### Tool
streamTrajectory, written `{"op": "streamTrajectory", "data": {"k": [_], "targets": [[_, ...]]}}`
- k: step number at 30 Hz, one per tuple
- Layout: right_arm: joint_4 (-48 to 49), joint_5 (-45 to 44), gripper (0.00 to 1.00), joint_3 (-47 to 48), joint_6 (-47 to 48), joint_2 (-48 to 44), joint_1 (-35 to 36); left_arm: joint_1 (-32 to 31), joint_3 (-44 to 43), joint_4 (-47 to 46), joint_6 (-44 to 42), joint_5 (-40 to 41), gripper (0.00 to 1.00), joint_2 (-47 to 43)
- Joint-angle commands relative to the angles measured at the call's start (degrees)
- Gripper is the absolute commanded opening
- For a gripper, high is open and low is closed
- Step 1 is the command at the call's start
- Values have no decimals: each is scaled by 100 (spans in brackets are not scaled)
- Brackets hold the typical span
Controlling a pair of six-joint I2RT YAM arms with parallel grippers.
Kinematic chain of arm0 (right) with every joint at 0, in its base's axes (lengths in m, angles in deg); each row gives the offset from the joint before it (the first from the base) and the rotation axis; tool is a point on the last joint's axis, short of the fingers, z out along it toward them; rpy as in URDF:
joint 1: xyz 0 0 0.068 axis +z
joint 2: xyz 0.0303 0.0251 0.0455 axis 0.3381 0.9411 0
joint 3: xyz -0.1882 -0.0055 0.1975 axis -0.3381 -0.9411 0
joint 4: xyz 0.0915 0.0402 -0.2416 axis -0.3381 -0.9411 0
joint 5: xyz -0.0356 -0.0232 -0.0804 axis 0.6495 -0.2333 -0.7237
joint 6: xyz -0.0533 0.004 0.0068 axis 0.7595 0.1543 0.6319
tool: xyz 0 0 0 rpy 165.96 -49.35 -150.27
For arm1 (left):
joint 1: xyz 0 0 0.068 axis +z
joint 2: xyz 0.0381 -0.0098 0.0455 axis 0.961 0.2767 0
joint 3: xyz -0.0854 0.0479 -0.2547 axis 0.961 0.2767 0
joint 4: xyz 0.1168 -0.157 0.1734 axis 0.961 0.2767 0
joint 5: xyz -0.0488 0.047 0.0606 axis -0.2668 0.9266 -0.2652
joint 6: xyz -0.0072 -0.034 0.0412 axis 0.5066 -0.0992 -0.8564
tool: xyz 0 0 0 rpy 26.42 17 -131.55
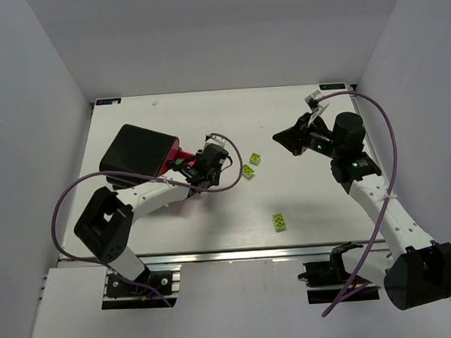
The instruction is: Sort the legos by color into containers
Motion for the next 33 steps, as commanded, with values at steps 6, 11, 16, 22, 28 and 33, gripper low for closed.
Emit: {"op": "streamTrajectory", "data": {"k": [6,11,16,22,28,33], "targets": [[590,787,0,-351,-21,-218,-399,-23,-709,428,-249,1104,60,701],[687,1025,0,-439,-74,-262,-531,-23,-929,596,-205,1306,71,842],[757,1218,0,-510,-135,-236,-601,-23,-982,648,-205,1430,74,720],[793,1324,0,-527,-144,-192,-672,82,-912,727,-214,1482,77,579],[810,1368,0,-527,-171,-201,-760,83,-683,701,-249,1605,84,394],[863,1412,0,-571,-241,-183,-839,83,-586,728,-284,1737,87,271]]}}
